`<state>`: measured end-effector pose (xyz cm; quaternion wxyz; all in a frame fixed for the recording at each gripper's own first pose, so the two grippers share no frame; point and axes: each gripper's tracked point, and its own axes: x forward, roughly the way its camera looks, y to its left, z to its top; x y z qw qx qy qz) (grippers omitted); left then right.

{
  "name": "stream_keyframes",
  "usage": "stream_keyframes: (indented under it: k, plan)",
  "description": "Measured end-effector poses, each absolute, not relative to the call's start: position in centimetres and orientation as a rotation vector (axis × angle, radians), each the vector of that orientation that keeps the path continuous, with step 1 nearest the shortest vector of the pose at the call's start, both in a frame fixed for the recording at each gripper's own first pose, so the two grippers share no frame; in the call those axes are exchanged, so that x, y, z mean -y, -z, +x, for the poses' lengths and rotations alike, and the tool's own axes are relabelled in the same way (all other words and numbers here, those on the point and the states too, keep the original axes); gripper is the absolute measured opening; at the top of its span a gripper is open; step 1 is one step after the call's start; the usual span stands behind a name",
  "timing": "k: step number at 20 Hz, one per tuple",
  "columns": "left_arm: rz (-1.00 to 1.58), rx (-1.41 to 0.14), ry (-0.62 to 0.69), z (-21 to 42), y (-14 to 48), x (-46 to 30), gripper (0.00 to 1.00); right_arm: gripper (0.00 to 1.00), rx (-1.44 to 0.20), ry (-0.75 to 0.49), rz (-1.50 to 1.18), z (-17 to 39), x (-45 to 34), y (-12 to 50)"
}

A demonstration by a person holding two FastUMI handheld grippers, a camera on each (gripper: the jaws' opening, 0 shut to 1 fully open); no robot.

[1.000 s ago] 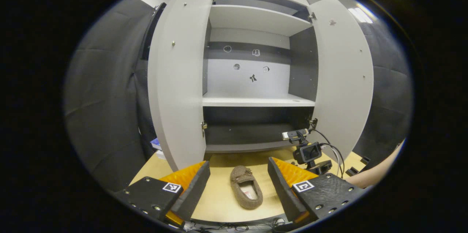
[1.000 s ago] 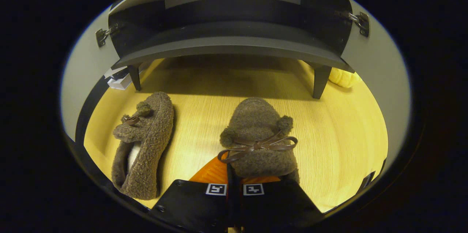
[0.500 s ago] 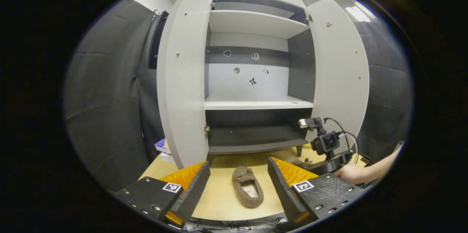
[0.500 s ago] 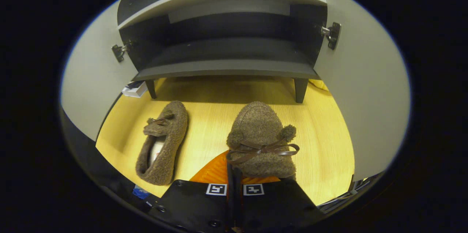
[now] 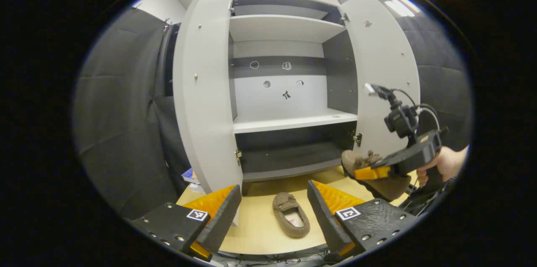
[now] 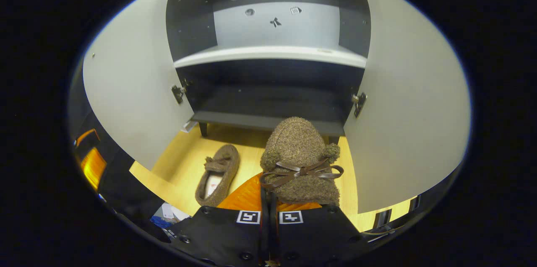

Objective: Grab one shoe with the right hand and put it into the shoe cabinet, grab the other shoe with the left hand and put it into the shoe cabinet; then close the right door with the right hand and the left door with the left hand.

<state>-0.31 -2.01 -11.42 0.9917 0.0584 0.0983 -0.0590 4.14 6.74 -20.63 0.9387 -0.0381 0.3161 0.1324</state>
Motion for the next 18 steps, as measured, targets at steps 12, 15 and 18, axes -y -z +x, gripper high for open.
stream_keyframes:
  k: [12,15,18]
  plan:
    - [0.116,-0.192,0.155,3.4,9.3,3.7,0.94,0.02,-0.463,-0.326,0.026,12.5,-9.7,7.0]
    - [0.09,-0.168,0.152,4.5,8.5,3.3,0.94,0.02,-0.443,-0.331,0.057,15.1,-10.2,5.5]
    - [0.074,-0.162,0.133,5.2,8.4,3.1,0.94,0.02,-0.406,-0.321,0.051,18.6,-10.1,3.6]
